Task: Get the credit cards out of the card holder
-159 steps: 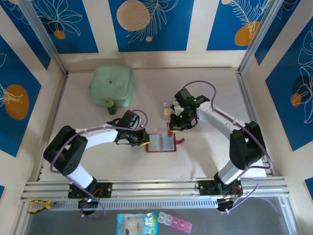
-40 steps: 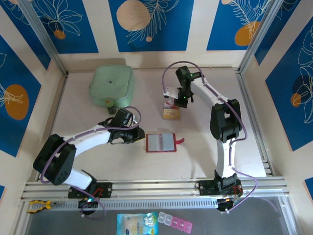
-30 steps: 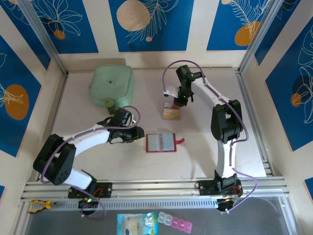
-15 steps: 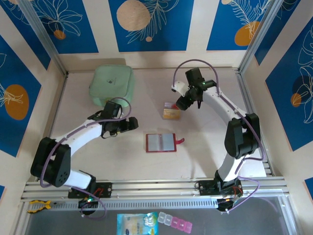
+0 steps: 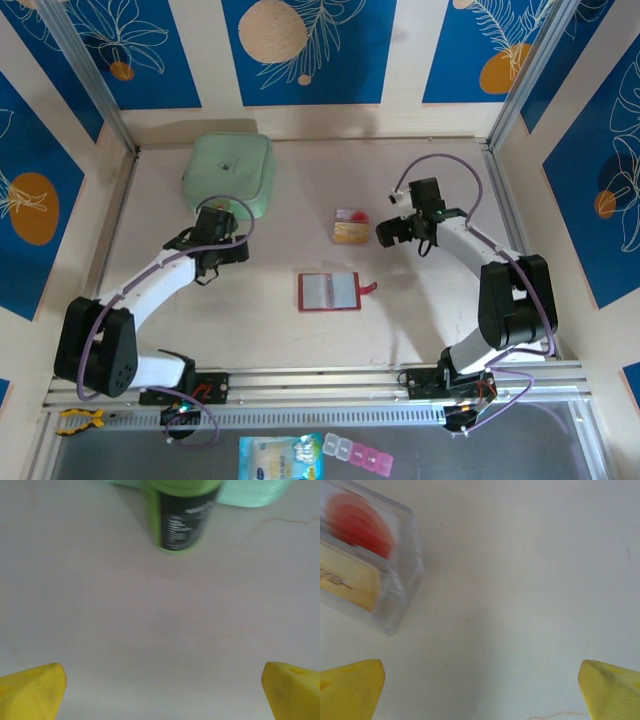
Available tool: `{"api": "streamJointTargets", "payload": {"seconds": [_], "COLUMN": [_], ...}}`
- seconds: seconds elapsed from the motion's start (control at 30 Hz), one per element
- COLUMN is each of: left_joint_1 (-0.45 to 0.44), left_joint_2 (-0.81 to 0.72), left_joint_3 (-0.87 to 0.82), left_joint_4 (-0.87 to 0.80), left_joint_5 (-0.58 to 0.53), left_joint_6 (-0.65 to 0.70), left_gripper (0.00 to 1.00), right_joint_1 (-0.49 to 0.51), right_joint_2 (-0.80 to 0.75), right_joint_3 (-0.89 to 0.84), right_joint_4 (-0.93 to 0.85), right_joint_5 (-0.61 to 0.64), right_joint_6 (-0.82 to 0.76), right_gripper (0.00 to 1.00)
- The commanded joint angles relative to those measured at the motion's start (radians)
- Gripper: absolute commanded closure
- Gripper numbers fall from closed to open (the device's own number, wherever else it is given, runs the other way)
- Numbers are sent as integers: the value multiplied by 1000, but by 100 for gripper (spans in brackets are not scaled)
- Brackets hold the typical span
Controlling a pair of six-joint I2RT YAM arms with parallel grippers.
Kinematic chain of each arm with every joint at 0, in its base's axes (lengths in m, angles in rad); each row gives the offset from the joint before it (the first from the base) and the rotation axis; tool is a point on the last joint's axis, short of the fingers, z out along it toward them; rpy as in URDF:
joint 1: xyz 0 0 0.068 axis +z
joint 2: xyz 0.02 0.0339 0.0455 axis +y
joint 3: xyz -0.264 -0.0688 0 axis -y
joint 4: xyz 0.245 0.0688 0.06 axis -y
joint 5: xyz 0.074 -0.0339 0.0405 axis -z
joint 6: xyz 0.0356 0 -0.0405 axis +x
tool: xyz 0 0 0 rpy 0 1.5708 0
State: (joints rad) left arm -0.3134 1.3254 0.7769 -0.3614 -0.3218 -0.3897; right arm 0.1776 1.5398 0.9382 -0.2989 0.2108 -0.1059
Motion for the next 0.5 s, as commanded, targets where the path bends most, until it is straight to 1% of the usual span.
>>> {"api": "streamJointTargets", "payload": {"seconds": [0.0,0.1,0.17,0.27,0.33,0.37,0.47], "left_joint_1": [21,48,69,113,146,158,199], "left_joint_2": [-37,-46,-40,-18,-7,-1,15], "left_joint_3": [-49,-63,-73,-106,-131,-144,-212], "left_joint_4": [61,116,171,287,366,402,580], "left_joint_5": [-200,-250,-263,-252,-245,-233,-177], "left_joint_6": [84,124,158,224,249,261,309], "left_gripper": [0,0,1,1,1,1,1], "right_joint_1": [-38,-67,-78,-92,-100,-105,-121], "right_joint_2": [-45,-53,-59,-60,-66,-71,-81], "right_joint_3": [-87,-162,-211,-274,-293,-305,-356], "right_joint_4": [191,289,374,503,554,585,724], "right_joint_5": [-6,25,44,54,56,43,-8], "right_joint_6": [131,172,182,189,198,197,190], "right_gripper": [1,1,1,1,1,1,1]}}
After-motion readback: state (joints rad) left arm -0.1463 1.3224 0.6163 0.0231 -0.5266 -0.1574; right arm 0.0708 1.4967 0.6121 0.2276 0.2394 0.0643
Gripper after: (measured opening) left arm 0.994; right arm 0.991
